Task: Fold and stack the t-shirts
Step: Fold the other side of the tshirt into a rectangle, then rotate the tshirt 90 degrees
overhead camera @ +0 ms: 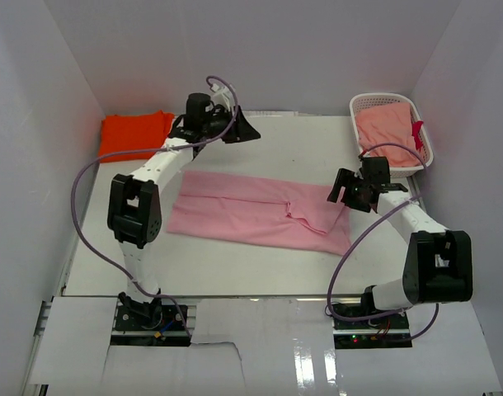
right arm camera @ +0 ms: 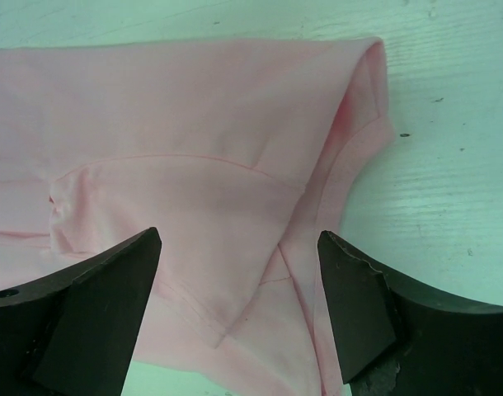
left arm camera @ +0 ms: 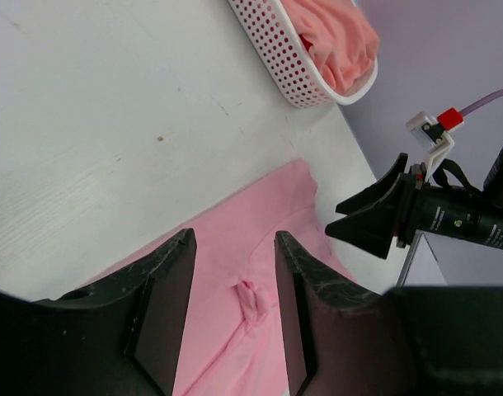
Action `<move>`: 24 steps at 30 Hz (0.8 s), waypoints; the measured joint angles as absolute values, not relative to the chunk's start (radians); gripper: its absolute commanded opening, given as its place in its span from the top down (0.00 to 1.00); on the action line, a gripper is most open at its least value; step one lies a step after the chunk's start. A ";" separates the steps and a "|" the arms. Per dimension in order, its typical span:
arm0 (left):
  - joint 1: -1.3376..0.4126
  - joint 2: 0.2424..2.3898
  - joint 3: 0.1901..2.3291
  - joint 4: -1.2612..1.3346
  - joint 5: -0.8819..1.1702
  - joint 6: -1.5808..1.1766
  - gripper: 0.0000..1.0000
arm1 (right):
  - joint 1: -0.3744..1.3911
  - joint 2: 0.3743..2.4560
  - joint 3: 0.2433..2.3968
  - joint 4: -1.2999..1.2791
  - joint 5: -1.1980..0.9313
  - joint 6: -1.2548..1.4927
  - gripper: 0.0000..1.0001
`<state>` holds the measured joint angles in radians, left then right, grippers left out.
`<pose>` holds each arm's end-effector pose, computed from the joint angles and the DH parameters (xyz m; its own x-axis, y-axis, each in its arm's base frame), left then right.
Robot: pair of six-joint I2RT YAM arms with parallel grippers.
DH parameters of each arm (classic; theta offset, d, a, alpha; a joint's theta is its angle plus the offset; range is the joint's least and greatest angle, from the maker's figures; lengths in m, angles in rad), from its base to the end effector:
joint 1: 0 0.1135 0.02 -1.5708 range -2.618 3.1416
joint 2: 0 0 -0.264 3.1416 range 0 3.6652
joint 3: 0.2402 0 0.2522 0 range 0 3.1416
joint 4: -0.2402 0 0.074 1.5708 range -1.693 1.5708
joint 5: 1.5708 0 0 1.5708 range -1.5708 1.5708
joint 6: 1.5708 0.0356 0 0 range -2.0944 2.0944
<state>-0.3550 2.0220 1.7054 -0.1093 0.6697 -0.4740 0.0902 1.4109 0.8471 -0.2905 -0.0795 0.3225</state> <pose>0.4418 -0.1874 0.2897 -0.7110 -0.1181 -0.6932 0.5373 0.5448 -0.6439 0.2876 0.0288 0.2114 -0.7572 0.2487 -0.6039 0.1036 0.9587 0.2649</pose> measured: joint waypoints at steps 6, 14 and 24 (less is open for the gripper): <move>-0.231 1.939 1.455 -0.072 0.668 -0.471 0.46 | 0.066 1.433 0.847 -0.287 -0.080 0.339 0.16; -0.236 1.941 1.175 -0.072 0.594 -0.465 0.46 | 0.042 1.513 0.808 -0.250 -0.105 0.359 0.22; -0.227 1.941 1.125 0.031 0.579 -0.470 0.47 | 0.032 1.552 0.808 -0.199 -0.108 0.365 0.25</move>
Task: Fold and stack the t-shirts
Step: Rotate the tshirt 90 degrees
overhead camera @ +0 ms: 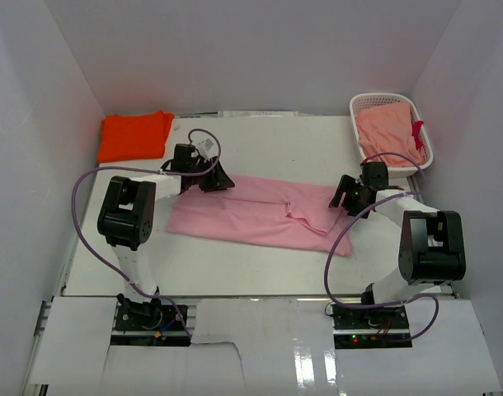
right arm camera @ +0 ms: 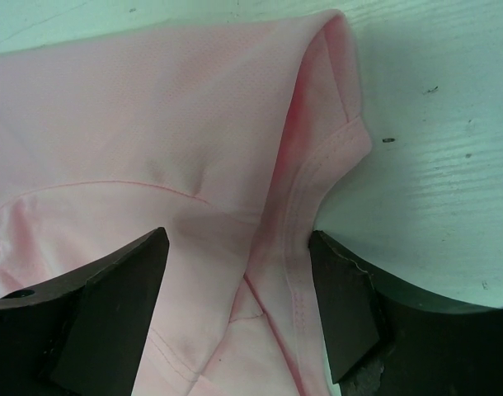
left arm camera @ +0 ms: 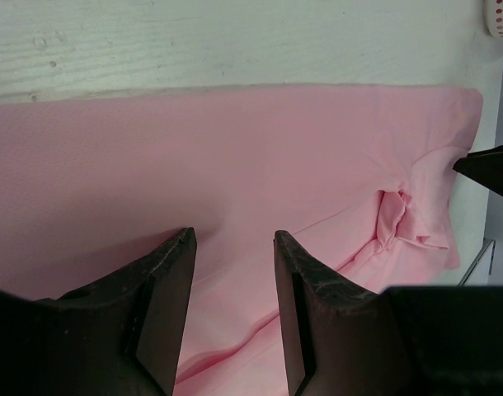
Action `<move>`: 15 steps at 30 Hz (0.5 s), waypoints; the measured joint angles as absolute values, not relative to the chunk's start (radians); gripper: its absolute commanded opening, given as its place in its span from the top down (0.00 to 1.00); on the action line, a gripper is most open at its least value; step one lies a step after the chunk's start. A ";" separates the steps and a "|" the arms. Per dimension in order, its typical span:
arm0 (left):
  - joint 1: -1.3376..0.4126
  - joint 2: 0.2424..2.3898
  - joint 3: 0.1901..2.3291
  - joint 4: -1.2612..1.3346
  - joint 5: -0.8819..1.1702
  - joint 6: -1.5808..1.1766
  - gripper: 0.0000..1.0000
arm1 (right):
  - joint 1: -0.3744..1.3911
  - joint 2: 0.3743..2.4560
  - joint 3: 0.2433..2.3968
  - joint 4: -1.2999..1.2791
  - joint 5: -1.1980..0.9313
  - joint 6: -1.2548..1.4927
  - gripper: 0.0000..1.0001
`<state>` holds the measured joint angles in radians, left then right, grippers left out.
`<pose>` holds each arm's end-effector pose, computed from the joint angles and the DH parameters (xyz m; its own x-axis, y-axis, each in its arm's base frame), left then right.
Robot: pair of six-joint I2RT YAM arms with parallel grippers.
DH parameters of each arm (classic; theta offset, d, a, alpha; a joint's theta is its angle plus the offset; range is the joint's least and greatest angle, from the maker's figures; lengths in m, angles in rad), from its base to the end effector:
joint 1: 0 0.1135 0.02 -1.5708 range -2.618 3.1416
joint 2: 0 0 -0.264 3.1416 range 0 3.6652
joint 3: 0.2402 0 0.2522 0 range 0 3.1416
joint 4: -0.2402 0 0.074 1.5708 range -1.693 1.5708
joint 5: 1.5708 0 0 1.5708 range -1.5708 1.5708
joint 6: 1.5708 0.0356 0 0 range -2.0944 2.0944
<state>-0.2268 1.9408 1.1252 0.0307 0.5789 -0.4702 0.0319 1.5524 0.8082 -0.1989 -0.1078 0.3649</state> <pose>0.3859 -0.1090 0.1490 -0.8701 -0.1884 -0.4555 0.1920 0.7215 -0.6652 0.3000 0.0134 0.1671 -0.7896 0.3298 -0.5175 0.2001 0.9356 0.2909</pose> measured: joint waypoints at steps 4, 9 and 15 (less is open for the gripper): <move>-0.220 1.940 1.102 0.041 0.561 -0.470 0.47 | 0.031 1.558 0.811 -0.186 -0.108 0.366 0.25; -0.210 1.935 1.073 0.058 0.542 -0.471 0.47 | 0.031 1.552 0.810 -0.184 -0.107 0.364 0.26; -0.200 1.933 1.057 0.087 0.532 -0.479 0.47 | 0.031 1.538 0.810 -0.185 -0.105 0.360 0.37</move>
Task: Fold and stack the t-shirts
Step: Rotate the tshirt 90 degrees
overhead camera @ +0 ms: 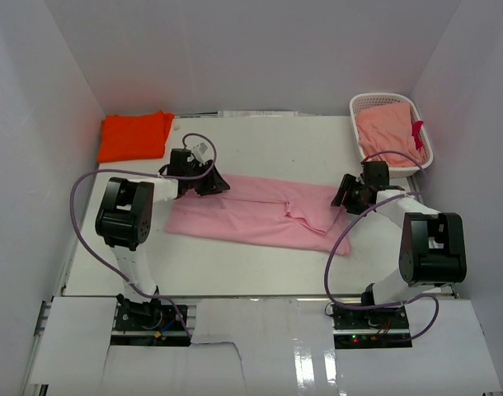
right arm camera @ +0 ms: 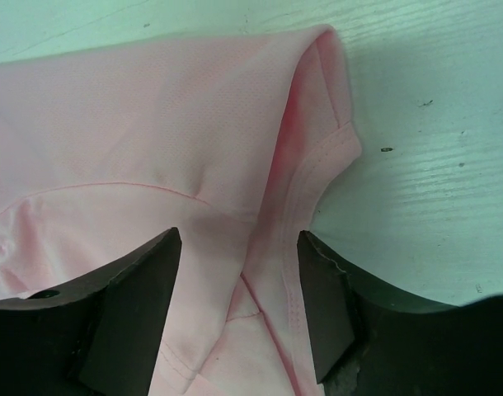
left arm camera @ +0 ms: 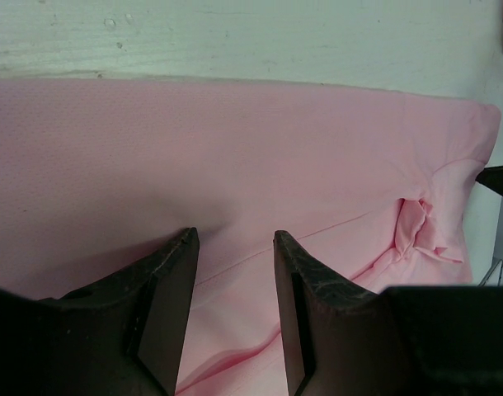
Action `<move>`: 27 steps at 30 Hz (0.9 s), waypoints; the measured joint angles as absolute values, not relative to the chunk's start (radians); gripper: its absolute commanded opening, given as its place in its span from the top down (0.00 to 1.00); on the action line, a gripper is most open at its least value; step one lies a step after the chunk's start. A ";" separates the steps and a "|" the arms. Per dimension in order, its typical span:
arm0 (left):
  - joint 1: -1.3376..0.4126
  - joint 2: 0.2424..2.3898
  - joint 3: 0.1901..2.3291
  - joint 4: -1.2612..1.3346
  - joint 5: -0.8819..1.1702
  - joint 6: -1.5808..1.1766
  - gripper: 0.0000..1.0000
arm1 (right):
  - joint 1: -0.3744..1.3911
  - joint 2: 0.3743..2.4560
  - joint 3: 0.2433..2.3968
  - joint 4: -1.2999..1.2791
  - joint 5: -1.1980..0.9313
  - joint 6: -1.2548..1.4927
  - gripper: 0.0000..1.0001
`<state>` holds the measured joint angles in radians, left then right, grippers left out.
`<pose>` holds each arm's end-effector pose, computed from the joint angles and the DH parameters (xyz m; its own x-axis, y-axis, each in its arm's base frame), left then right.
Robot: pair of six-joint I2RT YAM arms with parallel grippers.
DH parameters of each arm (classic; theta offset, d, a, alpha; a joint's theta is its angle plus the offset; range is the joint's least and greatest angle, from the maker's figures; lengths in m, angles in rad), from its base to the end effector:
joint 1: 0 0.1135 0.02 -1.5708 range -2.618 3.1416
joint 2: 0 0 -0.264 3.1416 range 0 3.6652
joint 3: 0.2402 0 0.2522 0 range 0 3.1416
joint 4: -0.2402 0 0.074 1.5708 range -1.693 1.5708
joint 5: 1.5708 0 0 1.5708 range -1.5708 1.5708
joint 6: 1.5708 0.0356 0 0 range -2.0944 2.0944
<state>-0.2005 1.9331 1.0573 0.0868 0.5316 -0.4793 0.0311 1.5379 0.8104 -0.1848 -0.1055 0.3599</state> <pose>0.3789 -0.0954 0.1363 -0.8576 -0.2313 -0.4593 0.1422 0.7516 -0.6441 0.3008 0.0131 0.1727 -0.7734 0.3263 -0.5434 0.1892 0.9371 0.2935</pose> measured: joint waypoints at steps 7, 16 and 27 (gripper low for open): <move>-0.190 1.923 1.021 0.136 0.530 -0.496 0.47 | 0.030 1.571 0.815 -0.183 -0.107 0.359 0.48; -0.185 1.918 1.002 0.162 0.525 -0.509 0.47 | 0.028 1.596 0.836 -0.181 -0.112 0.360 0.46; -0.182 1.848 0.908 0.189 0.477 -0.535 0.47 | 0.038 1.688 0.940 -0.185 -0.111 0.358 0.44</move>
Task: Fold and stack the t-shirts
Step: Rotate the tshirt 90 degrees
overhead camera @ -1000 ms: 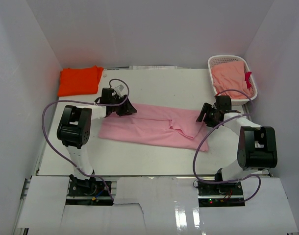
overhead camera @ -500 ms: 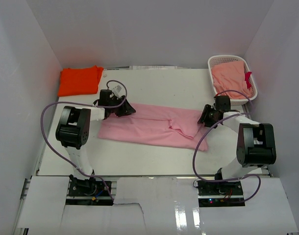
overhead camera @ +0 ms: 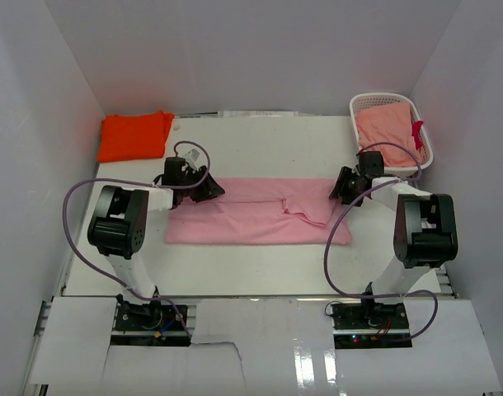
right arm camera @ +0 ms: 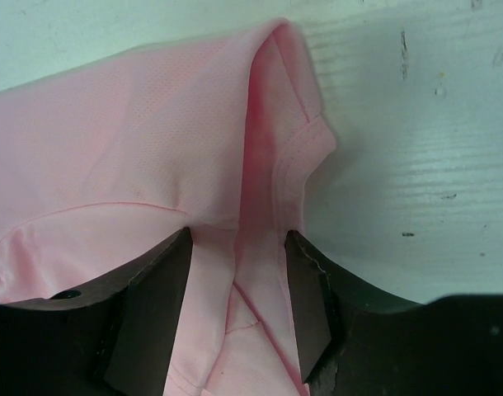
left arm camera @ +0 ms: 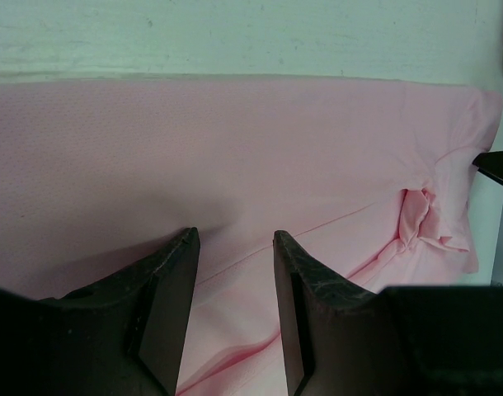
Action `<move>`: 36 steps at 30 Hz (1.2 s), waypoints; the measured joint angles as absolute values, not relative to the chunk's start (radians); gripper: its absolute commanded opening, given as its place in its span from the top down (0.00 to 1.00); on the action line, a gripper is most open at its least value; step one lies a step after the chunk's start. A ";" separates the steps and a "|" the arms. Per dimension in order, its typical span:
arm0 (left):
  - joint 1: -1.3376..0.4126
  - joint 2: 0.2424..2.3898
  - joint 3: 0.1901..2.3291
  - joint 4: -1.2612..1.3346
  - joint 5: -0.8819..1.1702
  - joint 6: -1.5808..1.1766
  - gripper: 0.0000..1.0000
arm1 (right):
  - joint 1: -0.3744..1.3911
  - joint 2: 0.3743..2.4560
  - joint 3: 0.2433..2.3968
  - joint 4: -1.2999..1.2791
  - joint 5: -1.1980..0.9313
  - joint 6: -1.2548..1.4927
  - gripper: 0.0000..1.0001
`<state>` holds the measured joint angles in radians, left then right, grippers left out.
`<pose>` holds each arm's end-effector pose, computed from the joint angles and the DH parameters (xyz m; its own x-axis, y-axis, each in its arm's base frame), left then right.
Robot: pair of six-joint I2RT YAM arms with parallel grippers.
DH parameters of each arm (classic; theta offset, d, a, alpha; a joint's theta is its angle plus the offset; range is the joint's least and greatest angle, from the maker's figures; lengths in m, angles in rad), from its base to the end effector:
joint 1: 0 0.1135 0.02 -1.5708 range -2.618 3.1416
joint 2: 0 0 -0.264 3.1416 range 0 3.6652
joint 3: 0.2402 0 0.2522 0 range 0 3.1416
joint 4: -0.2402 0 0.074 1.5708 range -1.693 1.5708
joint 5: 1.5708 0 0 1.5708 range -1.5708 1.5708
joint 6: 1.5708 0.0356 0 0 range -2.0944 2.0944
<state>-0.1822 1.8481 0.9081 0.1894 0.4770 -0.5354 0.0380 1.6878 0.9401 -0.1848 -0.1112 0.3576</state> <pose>0.3535 -0.0817 0.1329 -0.8275 -0.3084 -0.4692 0.0802 0.7621 -0.6424 0.3360 0.0167 0.1653 -0.7881 0.3182 -0.5269 0.1837 0.9386 0.2920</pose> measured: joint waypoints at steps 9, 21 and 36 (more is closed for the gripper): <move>-0.181 1.771 0.818 0.195 0.448 -0.555 0.47 | 0.055 1.780 1.061 -0.225 -0.112 0.352 0.43; -0.197 1.662 0.699 0.190 0.425 -0.595 0.46 | 0.091 1.966 1.304 -0.250 -0.134 0.352 0.41; -0.315 1.613 0.632 0.214 0.400 -0.682 0.45 | 0.126 2.234 1.696 -0.295 -0.200 0.357 0.38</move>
